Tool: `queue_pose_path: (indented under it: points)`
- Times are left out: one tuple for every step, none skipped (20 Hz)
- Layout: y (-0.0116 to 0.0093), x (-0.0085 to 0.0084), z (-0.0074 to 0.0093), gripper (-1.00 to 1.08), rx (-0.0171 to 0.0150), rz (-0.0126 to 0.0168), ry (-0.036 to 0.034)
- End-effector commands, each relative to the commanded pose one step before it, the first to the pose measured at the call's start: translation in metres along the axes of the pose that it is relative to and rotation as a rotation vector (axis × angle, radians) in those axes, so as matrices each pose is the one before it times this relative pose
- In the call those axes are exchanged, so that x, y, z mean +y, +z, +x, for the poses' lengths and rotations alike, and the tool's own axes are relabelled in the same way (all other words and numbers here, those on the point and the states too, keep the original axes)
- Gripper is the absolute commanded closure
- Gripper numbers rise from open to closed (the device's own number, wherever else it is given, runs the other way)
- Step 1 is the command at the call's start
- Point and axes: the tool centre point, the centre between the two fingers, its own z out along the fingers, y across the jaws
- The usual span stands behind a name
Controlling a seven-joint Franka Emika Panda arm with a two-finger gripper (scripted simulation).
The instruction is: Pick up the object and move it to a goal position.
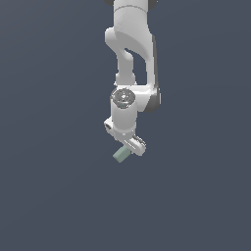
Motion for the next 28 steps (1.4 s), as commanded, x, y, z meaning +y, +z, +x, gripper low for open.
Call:
queue_pose_path:
  points:
    - [0.00424, 0.0015, 0.00084, -0.92, 0.00273, -0.00227, 0.03349]
    - [0.00127, 0.00045, 0.00021, -0.92, 0.00069, -0.00075, 0.00936]
    - [0.00107, 0.00038, 0.00018, -0.92, 0.00059, -0.00064, 0.00792]
    - [0.00088, 0.00031, 0.00015, -0.92, 0.00049, -0.00052, 0.00647]
    - [0.00068, 0.00025, 0.00012, -0.92, 0.00039, -0.00041, 0.00504]
    - [0.00049, 0.00019, 0.0001, -0.92, 0.00028, -0.00029, 0.00363]
    - [0.00029, 0.00011, 0.00006, -0.92, 0.00017, -0.00017, 0.00217]
    - [0.0001, 0.00002, 0.0, -0.92, 0.00005, -0.00006, 0.00069]
    - [-0.00038, -0.00009, -0.0002, -0.92, -0.00067, 0.0, -0.00458]
    - [0.00038, -0.00001, -0.00002, -0.92, 0.0, 0.0, 0.0]
    - [0.00113, -0.00003, -0.00006, -0.92, 0.0, 0.0, 0.0]
    - [0.00189, -0.00004, -0.00011, -0.92, 0.0, 0.0, 0.0]
    - [0.0026, 0.00025, 0.00014, -0.92, 0.00006, 0.00001, 0.00069]
    - [0.00337, -0.00006, -0.0002, -0.92, 0.0, 0.0, 0.0]
    - [0.00407, 0.00024, 0.00003, -0.92, 0.00006, 0.0, 0.00069]
    - [0.00479, 0.00023, -0.00002, -0.92, 0.00007, 0.0, 0.00069]
    - [0.00551, -0.00008, -0.00036, -0.92, 0.0, 0.0, 0.0]
    - [0.00594, 0.00034, 0.00002, -0.92, 0.0001, -0.00001, 0.00097]
    - [0.00531, 0.0002, -0.00003, -0.92, 0.00007, 0.0, 0.00069]
    - [0.00452, -0.00012, -0.00023, -0.92, 0.0, 0.0, 0.0]
    - [0.00367, 0.00015, 0.00017, -0.92, 0.00009, 0.0, 0.00069]
    - [0.00291, -0.00019, 0.0, -0.92, 0.0, 0.0, 0.0]
    - [0.00213, -0.00023, 0.00011, -0.92, 0.0, 0.0, 0.0]
    - [0.00138, -0.00025, 0.00019, -0.92, 0.0, 0.0, 0.0]
    - [0.00072, -0.00021, 0.00021, -0.92, 0.0, 0.0, 0.0]
    - [0.0002, -0.00009, 0.00009, -0.92, 0.0, 0.0, 0.0]
    - [0.0, 0.0, 0.0, 1.08, 0.0, 0.0, 0.0]
    - [0.0, 0.0, 0.0, 1.08, 0.0, 0.0, 0.0]
